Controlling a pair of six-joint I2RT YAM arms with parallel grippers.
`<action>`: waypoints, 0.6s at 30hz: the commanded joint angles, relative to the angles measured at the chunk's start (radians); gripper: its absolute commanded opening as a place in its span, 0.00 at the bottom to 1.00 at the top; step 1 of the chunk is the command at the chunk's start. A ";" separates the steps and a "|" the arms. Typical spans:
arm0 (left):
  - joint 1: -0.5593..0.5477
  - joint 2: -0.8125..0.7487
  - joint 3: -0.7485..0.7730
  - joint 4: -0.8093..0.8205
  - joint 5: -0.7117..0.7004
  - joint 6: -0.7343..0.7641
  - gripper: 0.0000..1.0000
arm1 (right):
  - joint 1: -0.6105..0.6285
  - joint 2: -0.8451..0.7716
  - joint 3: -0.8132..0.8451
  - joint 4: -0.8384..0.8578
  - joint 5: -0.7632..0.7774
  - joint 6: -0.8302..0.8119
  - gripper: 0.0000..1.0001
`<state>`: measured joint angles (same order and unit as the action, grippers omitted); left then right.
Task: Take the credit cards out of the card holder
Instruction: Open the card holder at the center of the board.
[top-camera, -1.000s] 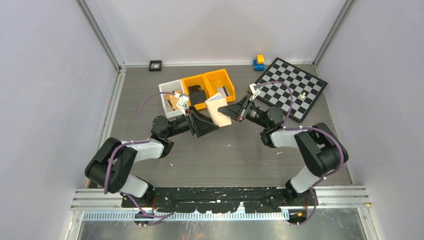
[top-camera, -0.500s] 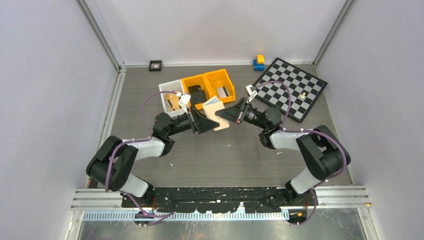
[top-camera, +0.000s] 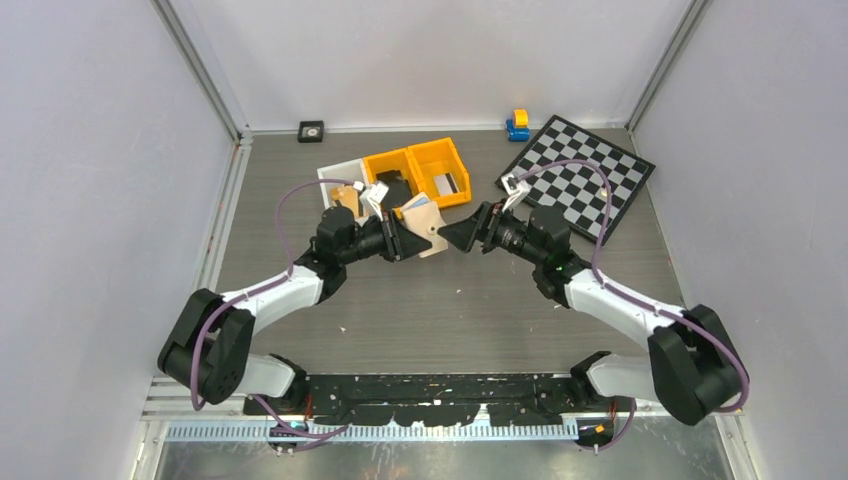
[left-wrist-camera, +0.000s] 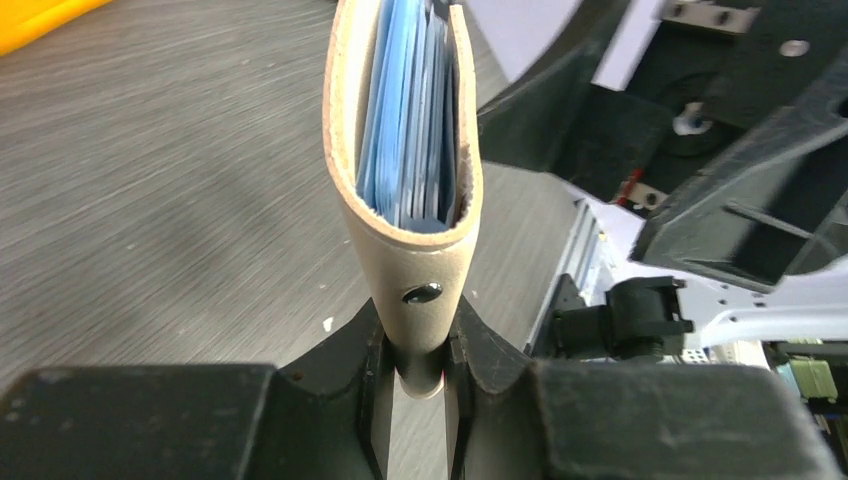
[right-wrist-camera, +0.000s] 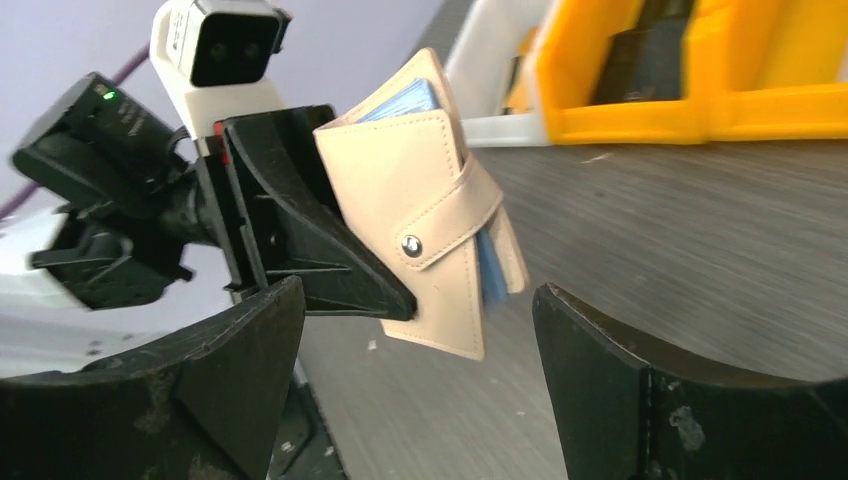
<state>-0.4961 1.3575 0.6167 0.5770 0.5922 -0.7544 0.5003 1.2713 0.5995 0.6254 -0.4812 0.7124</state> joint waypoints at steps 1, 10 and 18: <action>0.009 0.024 0.056 -0.141 -0.042 0.074 0.08 | 0.002 -0.109 0.022 -0.201 0.211 -0.180 0.89; 0.001 0.020 0.073 -0.180 -0.018 0.096 0.09 | 0.004 -0.323 0.030 -0.434 0.412 -0.298 0.91; -0.021 0.071 0.108 -0.179 0.032 0.102 0.10 | 0.007 -0.352 -0.125 -0.142 0.335 -0.158 0.87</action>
<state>-0.5049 1.4124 0.6727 0.3656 0.5804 -0.6712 0.5011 0.8513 0.4034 0.4187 -0.0593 0.5602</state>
